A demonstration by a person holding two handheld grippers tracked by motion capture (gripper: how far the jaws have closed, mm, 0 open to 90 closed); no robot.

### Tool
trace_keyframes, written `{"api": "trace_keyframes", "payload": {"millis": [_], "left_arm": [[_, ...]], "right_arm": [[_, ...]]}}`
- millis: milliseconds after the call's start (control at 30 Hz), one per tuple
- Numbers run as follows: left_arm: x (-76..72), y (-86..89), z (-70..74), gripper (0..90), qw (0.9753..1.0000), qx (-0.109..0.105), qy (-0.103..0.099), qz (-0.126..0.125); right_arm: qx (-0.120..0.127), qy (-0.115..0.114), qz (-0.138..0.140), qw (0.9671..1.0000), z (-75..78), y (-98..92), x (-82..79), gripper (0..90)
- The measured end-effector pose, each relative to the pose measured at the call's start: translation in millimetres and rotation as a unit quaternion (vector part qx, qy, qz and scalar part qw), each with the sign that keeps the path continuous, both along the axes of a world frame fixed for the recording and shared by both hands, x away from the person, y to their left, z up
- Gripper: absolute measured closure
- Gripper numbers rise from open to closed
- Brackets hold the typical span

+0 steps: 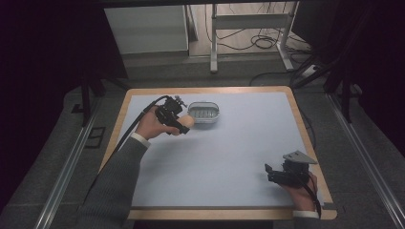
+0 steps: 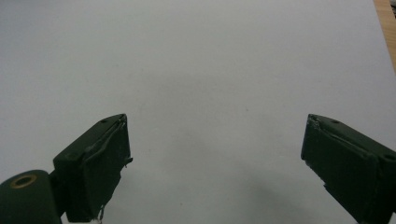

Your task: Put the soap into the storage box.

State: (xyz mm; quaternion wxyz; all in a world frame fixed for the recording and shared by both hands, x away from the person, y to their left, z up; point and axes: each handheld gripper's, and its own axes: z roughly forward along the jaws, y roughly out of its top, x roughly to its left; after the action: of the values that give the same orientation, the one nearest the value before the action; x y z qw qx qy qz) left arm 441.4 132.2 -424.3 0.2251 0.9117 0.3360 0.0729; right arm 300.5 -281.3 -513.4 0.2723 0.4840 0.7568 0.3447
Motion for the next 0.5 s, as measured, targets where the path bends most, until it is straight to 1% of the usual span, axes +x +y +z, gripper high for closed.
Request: {"api": "trace_keyframes", "payload": {"millis": [33,100,167,367,467,500], "left_arm": [[1.3,-0.5,0.5,32.9,1.0000,0.001,-0.001,-0.002],[3.7,-1.9,0.9,32.9,1.0000,-0.002,0.003,-0.003],[5.7,-3.9,1.0,32.9,1.0000,0.002,0.000,-0.003],[10.8,-9.8,1.0,32.9,1.0000,0.003,-0.002,-0.009],[13.8,-11.4,0.1,32.9,1.0000,-0.003,-0.001,-0.009],[14.7,-11.8,-0.3,32.9,0.9999,-0.003,0.000,-0.010]], "right_arm": [[0.000,0.000,0.000,1.0000,-0.1,0.0,0.0,7.9],[0.000,0.000,0.000,1.0000,-0.1,0.0,0.0,7.9],[0.000,0.000,0.000,1.0000,-0.2,-0.3,0.0,7.8],[0.000,0.000,0.000,1.0000,0.0,-0.3,-0.1,7.9],[-0.001,0.000,0.000,1.0000,-0.2,-0.3,-0.1,7.9],[-0.001,0.000,0.000,1.0000,-0.2,-0.4,-0.1,7.9]]}}
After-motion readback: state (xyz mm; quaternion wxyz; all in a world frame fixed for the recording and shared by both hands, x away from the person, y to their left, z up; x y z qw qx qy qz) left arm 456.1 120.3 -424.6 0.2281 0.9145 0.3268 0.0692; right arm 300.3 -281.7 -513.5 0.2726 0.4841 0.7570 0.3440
